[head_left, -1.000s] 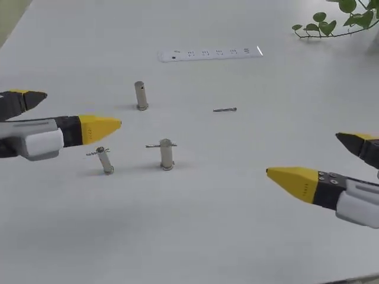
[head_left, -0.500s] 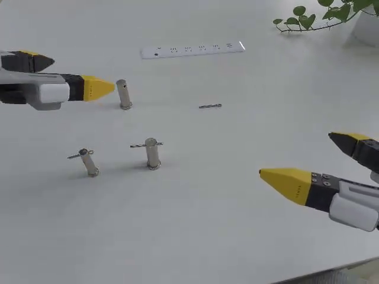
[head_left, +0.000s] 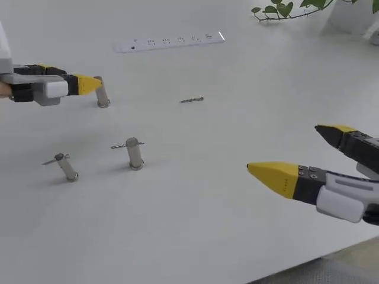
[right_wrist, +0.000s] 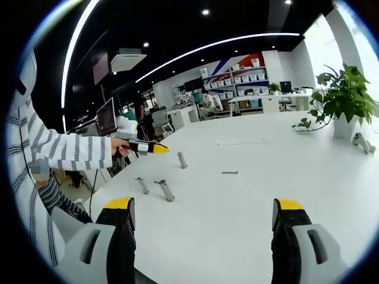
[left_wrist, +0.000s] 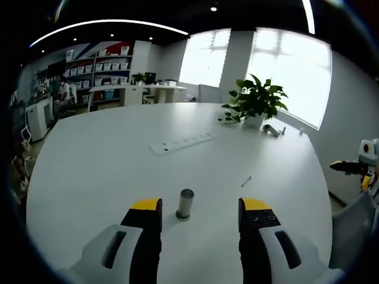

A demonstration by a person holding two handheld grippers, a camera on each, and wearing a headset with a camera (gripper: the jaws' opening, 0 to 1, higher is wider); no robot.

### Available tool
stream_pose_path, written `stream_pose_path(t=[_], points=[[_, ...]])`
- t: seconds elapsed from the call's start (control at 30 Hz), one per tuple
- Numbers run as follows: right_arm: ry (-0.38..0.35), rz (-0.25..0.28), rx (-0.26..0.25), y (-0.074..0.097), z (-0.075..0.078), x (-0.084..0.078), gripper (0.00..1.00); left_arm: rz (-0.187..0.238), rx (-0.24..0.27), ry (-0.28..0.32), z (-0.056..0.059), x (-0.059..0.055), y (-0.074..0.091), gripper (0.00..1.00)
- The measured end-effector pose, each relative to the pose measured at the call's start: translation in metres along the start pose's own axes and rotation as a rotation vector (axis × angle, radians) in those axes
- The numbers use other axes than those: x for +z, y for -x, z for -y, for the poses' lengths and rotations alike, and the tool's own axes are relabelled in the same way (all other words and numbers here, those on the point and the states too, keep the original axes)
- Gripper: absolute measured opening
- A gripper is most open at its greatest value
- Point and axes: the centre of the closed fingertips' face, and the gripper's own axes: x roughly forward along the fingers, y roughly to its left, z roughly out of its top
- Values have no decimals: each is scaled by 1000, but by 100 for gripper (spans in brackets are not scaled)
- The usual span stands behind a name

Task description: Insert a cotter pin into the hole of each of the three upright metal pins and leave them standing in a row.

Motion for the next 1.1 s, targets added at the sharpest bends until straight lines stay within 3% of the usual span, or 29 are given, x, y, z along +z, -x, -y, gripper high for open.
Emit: stream_pose_path(t=[0.1,0.13,0.23,0.33,0.4,0.5,0.9,1.1], points=[[-10,3,-14,0,2,0,95,-37,7,-19,-5,-10,-5,45],[-11,3,-16,0,2,0,95,-57,8,-30,5,-16,-6,45],[-13,-1,-25,-1,2,-1,95,-93,-4,-57,8,-26,-12,44],[-15,-7,-27,-2,1,-2,95,-107,-14,-66,-2,-29,-22,43],[-14,-12,-29,-2,0,-3,94,-130,-1,-115,-6,-32,-26,41],[-10,-18,-30,-4,-1,-4,94,-149,-8,-146,-5,-37,-32,39],[-18,-46,-31,-10,-4,-13,93,-157,-1,-179,-14,-34,-54,29],[-23,-67,-23,-12,-6,-19,93,-186,9,-204,-22,-40,-64,21]])
